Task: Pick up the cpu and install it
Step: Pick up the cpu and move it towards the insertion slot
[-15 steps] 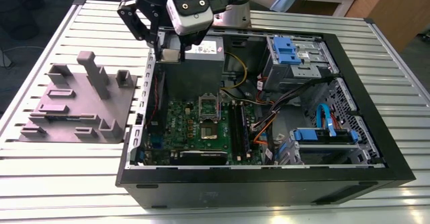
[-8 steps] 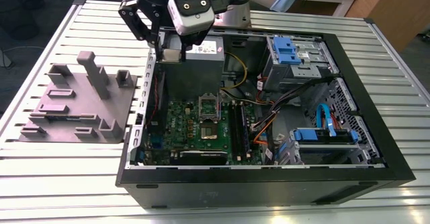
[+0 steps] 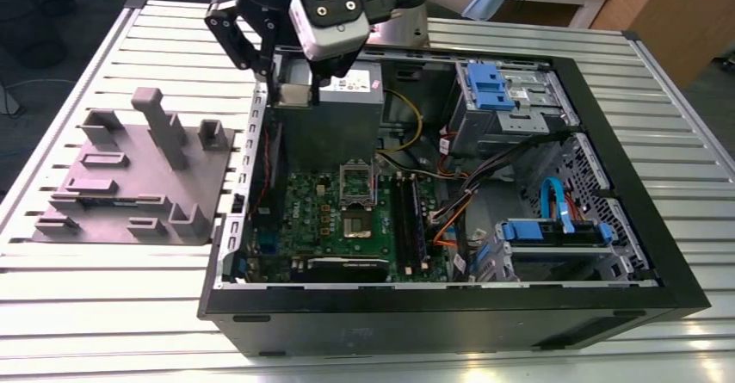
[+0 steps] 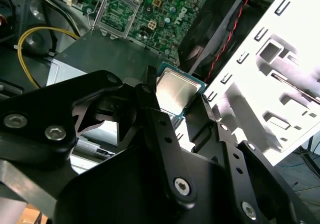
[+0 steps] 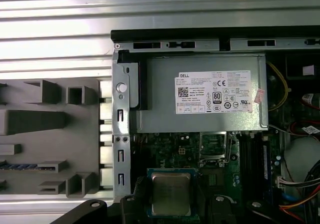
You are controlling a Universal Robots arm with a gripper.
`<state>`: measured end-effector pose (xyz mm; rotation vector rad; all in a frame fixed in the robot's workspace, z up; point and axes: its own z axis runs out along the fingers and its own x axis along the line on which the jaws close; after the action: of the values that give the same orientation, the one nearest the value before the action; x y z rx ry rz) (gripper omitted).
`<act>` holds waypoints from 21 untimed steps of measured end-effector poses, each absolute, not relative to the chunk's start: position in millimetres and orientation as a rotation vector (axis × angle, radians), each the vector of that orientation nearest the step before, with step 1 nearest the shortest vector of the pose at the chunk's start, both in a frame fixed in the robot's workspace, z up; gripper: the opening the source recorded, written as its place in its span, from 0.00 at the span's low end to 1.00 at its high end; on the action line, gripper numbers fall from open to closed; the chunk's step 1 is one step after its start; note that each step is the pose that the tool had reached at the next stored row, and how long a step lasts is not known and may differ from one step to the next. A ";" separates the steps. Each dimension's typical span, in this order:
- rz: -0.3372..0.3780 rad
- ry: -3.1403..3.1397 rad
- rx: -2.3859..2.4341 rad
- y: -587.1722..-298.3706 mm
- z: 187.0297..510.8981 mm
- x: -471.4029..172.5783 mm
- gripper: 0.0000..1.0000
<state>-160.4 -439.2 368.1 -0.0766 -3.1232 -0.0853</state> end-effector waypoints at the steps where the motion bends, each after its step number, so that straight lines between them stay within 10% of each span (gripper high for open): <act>1: -0.085 -3.123 -0.077 -439.2 368.1 -160.1 0.47; 21: -0.085 -3.123 -0.077 -439.6 368.1 -155.4 0.47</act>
<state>-155.4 -439.6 368.1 -0.0766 -3.1231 -0.0853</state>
